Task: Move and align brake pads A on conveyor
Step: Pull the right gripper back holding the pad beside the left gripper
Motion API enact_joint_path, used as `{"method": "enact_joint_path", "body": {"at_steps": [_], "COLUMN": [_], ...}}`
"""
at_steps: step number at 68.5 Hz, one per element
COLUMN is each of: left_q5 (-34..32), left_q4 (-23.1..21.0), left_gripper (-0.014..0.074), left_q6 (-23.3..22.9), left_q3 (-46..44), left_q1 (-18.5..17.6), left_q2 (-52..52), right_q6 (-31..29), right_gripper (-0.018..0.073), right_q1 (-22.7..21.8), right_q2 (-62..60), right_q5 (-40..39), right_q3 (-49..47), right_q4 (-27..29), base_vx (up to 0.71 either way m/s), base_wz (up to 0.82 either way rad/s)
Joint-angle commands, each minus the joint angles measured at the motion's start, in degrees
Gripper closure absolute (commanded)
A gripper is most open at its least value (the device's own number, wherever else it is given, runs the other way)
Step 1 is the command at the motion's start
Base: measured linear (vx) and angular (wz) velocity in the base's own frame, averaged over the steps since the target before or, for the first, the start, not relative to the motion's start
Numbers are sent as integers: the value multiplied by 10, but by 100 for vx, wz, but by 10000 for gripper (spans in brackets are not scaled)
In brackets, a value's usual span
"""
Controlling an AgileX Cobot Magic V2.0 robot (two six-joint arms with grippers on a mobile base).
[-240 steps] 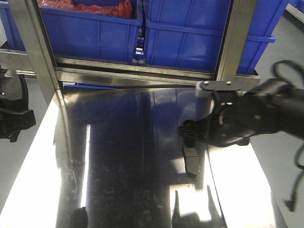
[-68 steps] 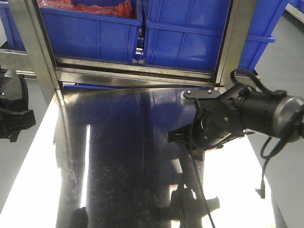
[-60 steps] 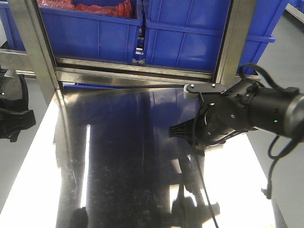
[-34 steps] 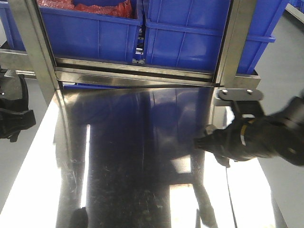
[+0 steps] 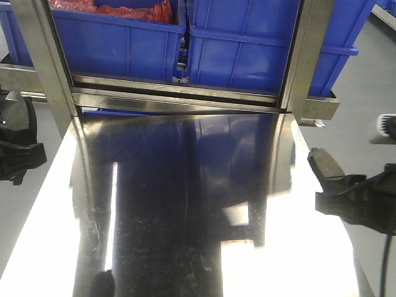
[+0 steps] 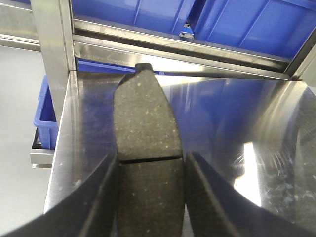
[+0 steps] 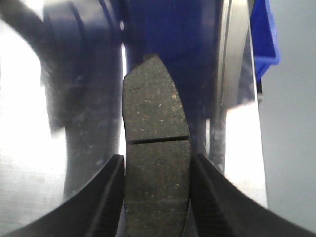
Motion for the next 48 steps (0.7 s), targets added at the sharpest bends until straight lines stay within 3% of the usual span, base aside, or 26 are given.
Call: {"method": "enact_joint_path", "body": {"at_steps": [1, 48], "left_q5": [-34, -34], "left_q4": [20, 20], "left_gripper": [468, 468], "left_q6": [-2, -2], "left_q3": [-18, -18], "left_q1": [-2, -2], "left_q2": [-7, -7], "right_q6": [-2, -2], "right_gripper": [482, 482], "right_q1": [-2, -2], "right_q2": [-29, -48], "right_q5": [-45, -45], "right_q3": [-16, -16], "right_q4": [-29, -32], "base_vx": [0, 0], "base_wz": [0, 0]}}
